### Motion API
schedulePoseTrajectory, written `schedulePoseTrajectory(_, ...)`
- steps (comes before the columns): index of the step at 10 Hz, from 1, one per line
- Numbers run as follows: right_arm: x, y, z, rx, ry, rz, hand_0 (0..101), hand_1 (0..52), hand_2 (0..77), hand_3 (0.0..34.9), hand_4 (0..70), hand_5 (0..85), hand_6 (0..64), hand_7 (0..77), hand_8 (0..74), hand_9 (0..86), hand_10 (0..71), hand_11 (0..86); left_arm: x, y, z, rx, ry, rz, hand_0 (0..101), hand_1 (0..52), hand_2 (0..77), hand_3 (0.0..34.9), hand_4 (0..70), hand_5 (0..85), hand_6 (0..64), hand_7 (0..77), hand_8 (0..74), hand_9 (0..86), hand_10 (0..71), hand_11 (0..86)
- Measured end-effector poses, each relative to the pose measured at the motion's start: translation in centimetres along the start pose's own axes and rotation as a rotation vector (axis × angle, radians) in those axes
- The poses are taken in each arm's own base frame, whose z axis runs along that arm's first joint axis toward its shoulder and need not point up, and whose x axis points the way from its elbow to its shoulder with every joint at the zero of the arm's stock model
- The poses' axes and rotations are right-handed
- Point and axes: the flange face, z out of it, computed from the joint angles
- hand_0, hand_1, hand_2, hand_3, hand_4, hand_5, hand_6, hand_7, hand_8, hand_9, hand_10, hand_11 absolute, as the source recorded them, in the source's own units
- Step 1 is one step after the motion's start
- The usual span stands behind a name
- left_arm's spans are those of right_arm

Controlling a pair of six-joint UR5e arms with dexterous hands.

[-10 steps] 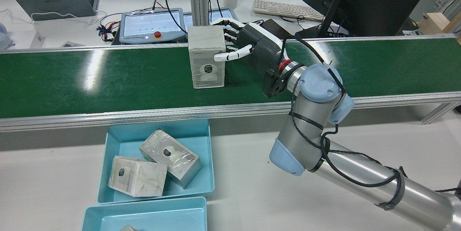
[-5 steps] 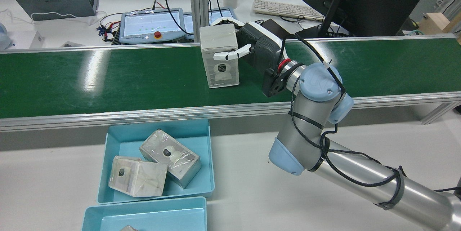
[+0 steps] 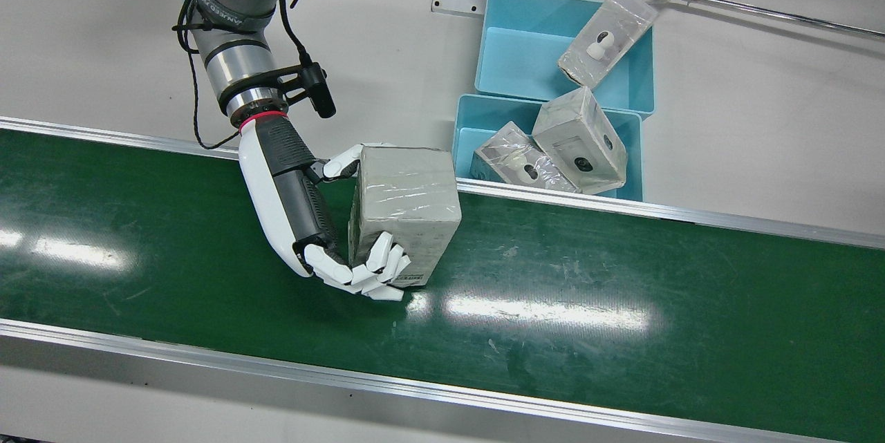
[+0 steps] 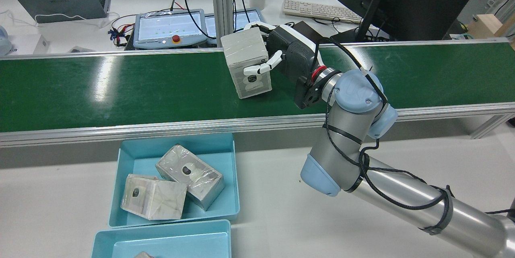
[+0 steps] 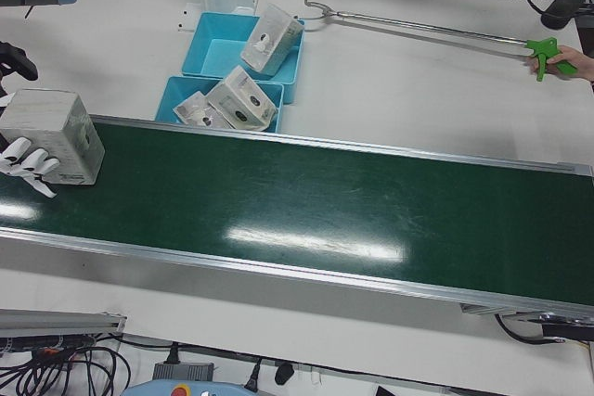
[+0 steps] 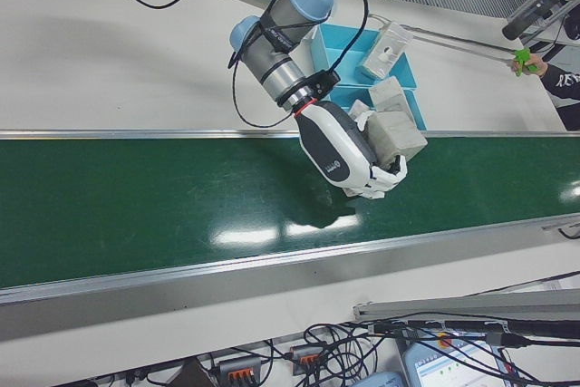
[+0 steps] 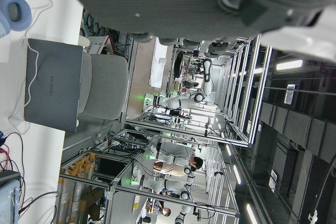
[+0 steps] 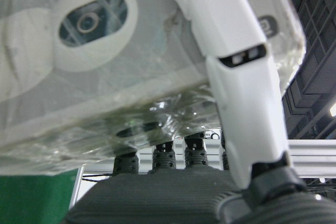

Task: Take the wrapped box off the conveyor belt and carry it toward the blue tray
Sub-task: 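Lift the box off the belt and swing it toward the blue tray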

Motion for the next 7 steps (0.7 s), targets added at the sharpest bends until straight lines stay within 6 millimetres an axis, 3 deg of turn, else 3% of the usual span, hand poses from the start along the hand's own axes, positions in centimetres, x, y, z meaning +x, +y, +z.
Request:
schedulePoseTrajectory(1,-0.4,1.7,-0.5,-0.028,-0.005,0.008,55,6.5,30.5,6.5,29.5,62.7,29.5,54.5,41.5,44.2,37.1,34.4,0.0,0.0,0.0,0.000,0.000,0.000,0,0.0,0.5,0.0,0.0,1.1,0.0,0.0,0.0,0.0,0.5,0.0)
schedulePoseTrajectory(2,-0.7,4.2,-1.4,-0.061,-0.008,0.020,55,6.5,30.5,6.5,29.5,62.7,29.5,54.5,41.5,44.2,37.1,34.4,0.0,0.0,0.0,0.000,0.000,0.000,0,0.0,0.5,0.0,0.0,1.1,0.0,0.0,0.0,0.0,0.5,0.0)
schedulePoseTrajectory(3,-0.3,7.2,-2.9,-0.092,-0.015,0.038,56,6.5,30.5,4.3,31.1,67.1,30.5,57.8,43.6,45.8,39.8,36.5,0.0,0.0,0.0,0.000,0.000,0.000,0,0.0,0.5,0.0,0.0,1.1,0.5,0.5,0.0,0.0,0.5,0.0)
schedulePoseTrajectory(4,0.8,9.6,-4.4,-0.115,-0.017,0.054,56,6.5,30.5,3.7,31.6,69.8,31.6,61.1,45.3,46.9,42.0,38.2,0.0,0.0,0.0,0.000,0.000,0.000,0,0.0,0.5,0.0,0.0,1.1,0.5,0.5,0.0,0.0,0.5,0.0)
schedulePoseTrajectory(5,2.6,11.0,-5.5,-0.126,-0.009,0.062,56,0.5,33.3,3.8,33.3,69.8,32.7,64.9,46.4,48.5,44.2,39.3,0.0,0.0,0.0,0.000,0.000,0.000,0,0.0,0.5,0.0,0.0,1.1,0.5,0.5,0.0,0.0,0.5,0.0)
schedulePoseTrajectory(7,8.4,12.6,-7.3,-0.121,0.022,0.055,56,0.5,33.3,3.7,33.8,69.3,32.7,67.6,46.9,49.1,45.3,39.3,0.0,0.0,0.0,0.000,0.000,0.000,0,0.0,0.5,0.0,0.0,1.1,0.0,0.5,0.0,0.0,0.5,0.0)
